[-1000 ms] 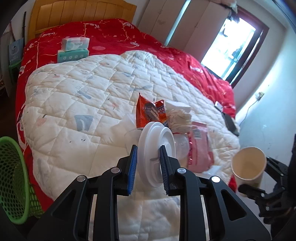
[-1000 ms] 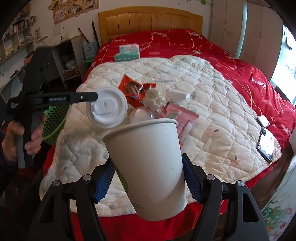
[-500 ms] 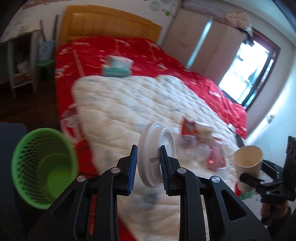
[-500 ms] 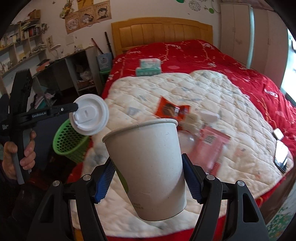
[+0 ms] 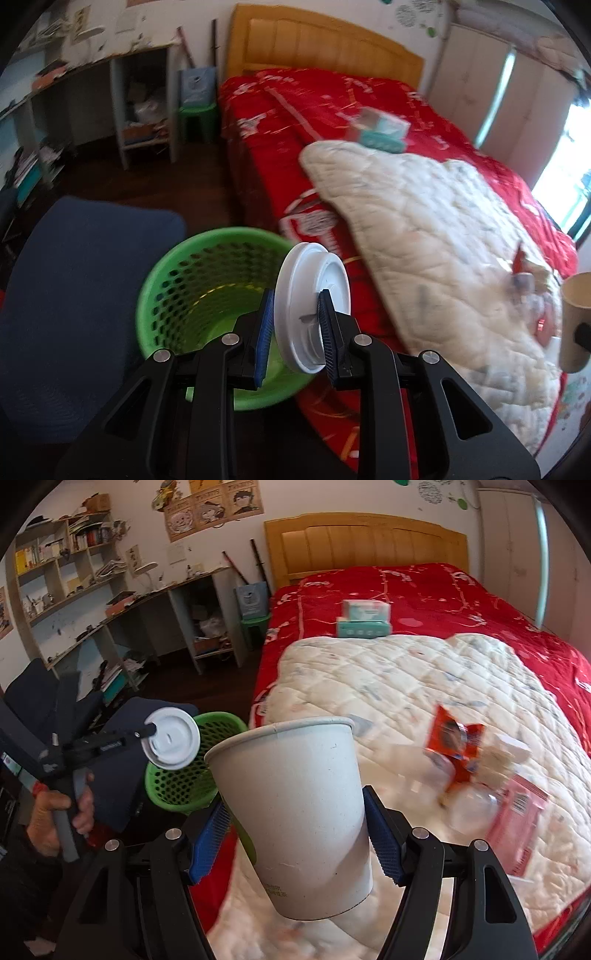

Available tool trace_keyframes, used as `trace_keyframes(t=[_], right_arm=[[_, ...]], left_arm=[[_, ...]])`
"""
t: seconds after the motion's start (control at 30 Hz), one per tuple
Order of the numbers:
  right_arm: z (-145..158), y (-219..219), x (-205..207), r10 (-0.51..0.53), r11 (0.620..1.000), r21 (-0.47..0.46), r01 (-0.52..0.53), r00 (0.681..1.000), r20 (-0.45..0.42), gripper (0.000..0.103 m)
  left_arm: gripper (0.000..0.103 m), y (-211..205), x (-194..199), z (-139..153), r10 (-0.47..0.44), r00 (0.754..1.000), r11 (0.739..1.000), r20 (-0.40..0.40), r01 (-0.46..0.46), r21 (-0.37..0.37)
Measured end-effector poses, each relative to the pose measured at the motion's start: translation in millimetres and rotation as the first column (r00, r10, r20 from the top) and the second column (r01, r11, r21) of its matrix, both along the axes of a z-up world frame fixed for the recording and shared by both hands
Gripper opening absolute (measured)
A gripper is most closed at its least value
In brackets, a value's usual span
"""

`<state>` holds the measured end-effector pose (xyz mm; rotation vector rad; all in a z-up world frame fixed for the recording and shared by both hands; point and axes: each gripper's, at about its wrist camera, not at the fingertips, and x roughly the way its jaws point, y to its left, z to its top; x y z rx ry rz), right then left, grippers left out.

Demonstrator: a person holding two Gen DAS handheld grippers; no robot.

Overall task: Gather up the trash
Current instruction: 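Carry the lid over the green wastebasket with the left tool and release it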

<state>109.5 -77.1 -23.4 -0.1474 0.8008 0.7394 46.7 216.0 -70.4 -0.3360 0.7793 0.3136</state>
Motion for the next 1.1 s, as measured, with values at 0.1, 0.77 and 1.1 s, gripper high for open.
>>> trace_keyframes(t=[0.1,0.77,1.1], right_arm=[[-2,20,2,0.024,1.000,0.003,-0.024,1.000,-0.012,0.068],[-36,115,15,0.127,0.992,-0.006,-0.128,0.987,-0.098,0.068],[-60,169,20,0.166,0.986,-0.013,-0.169,0.976,-0.139,0.068]], left_arm=[[0.024,17,0,-14,0.022,0.999,1.000,-0.030,-0.022,-0.006],[0.034,62,-23,-49,0.101,0.992,0.990,-0.069,-0.108,-0.091],[0.055,75,-62,-20,0.193,0.981,0.979,-0.005,-0.193,-0.061]])
